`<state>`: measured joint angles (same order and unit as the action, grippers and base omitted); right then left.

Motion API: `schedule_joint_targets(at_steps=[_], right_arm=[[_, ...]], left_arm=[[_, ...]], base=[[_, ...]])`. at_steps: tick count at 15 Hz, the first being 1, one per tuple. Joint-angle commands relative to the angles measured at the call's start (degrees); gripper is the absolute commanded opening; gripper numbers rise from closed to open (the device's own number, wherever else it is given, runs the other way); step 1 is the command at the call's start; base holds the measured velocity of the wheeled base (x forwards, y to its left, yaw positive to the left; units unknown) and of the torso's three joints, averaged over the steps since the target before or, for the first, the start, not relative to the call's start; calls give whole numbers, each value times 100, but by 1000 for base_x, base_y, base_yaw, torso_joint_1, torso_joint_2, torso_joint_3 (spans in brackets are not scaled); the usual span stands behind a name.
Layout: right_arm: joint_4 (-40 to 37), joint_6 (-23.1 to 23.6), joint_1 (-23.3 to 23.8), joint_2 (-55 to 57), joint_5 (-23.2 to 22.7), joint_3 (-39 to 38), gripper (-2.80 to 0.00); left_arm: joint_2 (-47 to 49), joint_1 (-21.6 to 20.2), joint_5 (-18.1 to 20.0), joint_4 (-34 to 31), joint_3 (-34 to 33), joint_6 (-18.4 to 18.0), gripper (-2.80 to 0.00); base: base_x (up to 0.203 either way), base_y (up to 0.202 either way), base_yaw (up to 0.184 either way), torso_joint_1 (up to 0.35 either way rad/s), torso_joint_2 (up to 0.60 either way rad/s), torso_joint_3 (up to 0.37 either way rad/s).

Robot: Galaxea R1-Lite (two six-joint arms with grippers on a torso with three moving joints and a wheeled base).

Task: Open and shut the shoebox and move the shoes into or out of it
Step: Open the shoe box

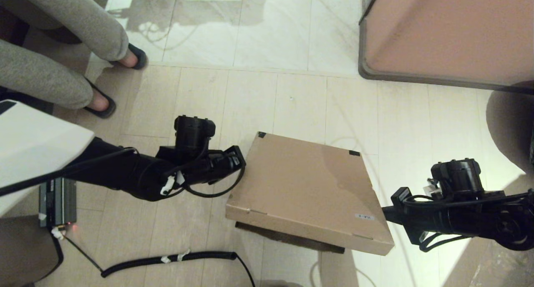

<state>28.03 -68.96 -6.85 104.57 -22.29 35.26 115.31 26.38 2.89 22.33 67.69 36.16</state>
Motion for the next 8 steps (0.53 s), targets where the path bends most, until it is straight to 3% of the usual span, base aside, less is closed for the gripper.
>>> schedule_joint_targets(at_steps=[1, 5, 8], right_arm=[[-6, -72, 35, -179, -107, -47, -280], [-105, -460, 35, -411, -473, 51, -280], [-99, -113, 48, -344, -274, -14, -280]], left_arm=[[-148, -18, -55, -26, 76, 23, -280], [-199, -24, -96, -62, 104, 23, -280], [-67, -151, -128, -175, 8, -67, -280]], base=[[0, 0, 0, 0, 0, 0], [0, 0, 0, 0, 0, 0], [0, 0, 0, 0, 0, 0]])
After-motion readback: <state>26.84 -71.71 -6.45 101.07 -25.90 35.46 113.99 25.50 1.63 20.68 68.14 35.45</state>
